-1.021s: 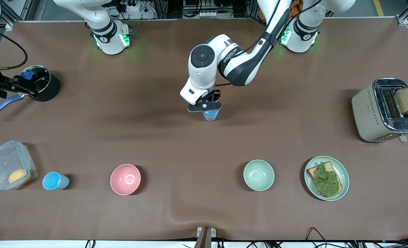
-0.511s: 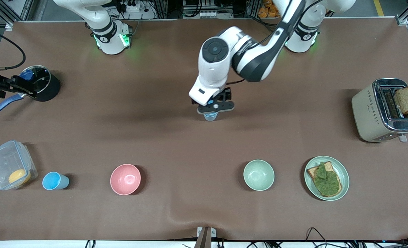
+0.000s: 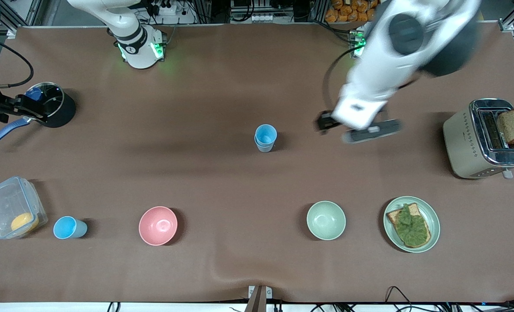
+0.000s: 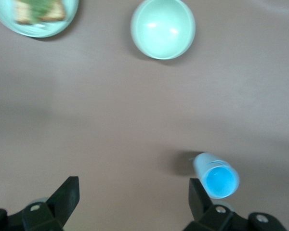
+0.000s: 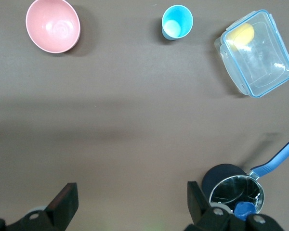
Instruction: Stack blue cups with both arms
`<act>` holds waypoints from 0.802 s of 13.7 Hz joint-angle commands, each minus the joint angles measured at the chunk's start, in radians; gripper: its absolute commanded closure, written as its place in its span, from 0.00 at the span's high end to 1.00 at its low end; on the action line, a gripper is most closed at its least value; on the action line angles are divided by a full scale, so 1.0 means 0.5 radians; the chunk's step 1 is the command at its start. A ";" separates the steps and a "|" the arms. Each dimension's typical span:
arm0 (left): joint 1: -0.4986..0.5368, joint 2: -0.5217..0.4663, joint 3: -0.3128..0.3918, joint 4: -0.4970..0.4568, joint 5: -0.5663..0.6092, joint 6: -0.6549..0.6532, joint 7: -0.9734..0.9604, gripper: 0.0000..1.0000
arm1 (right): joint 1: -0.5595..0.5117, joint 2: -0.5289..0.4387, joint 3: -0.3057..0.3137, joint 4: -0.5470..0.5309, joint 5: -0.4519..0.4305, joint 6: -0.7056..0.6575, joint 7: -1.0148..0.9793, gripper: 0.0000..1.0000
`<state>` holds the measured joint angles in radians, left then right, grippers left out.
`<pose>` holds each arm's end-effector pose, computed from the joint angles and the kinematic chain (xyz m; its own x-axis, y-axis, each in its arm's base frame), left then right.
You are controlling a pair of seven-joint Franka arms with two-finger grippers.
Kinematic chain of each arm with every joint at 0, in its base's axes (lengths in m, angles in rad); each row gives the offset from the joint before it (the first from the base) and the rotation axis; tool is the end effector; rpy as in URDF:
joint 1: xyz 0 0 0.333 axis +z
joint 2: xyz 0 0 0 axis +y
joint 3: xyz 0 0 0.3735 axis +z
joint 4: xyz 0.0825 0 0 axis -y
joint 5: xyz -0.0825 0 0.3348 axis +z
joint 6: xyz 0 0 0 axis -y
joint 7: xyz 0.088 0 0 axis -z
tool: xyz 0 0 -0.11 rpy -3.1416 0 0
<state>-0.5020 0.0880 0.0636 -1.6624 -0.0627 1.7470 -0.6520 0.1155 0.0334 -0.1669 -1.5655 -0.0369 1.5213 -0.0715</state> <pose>0.4919 -0.2389 0.6091 0.9744 0.2217 -0.0368 0.2231 -0.9739 0.0425 0.5102 -0.0286 0.6604 0.9966 0.0180 -0.0798 0.0210 -0.9991 0.0368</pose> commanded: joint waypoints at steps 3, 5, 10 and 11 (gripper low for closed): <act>0.387 -0.350 -0.032 -0.166 0.155 -0.156 0.530 1.00 | 0.005 0.010 0.012 0.032 0.028 -0.027 -0.010 1.00; 0.503 -0.445 -0.032 -0.224 0.236 -0.159 0.732 1.00 | -0.001 0.010 0.012 0.032 0.028 -0.024 -0.020 1.00; 0.670 -0.544 -0.035 -0.299 0.236 -0.229 1.003 1.00 | 0.002 0.010 0.009 0.032 0.076 -0.021 -0.004 1.00; 0.648 -0.523 -0.035 -0.283 0.236 -0.318 1.006 1.00 | -0.010 0.010 0.009 0.029 0.147 -0.024 -0.001 1.00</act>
<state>-0.1824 -0.1569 0.0618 -1.7925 0.0318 1.6373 -0.1728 0.1181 0.0334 -0.1625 -1.5654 -0.0103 1.5211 -0.0713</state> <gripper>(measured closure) 0.000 0.000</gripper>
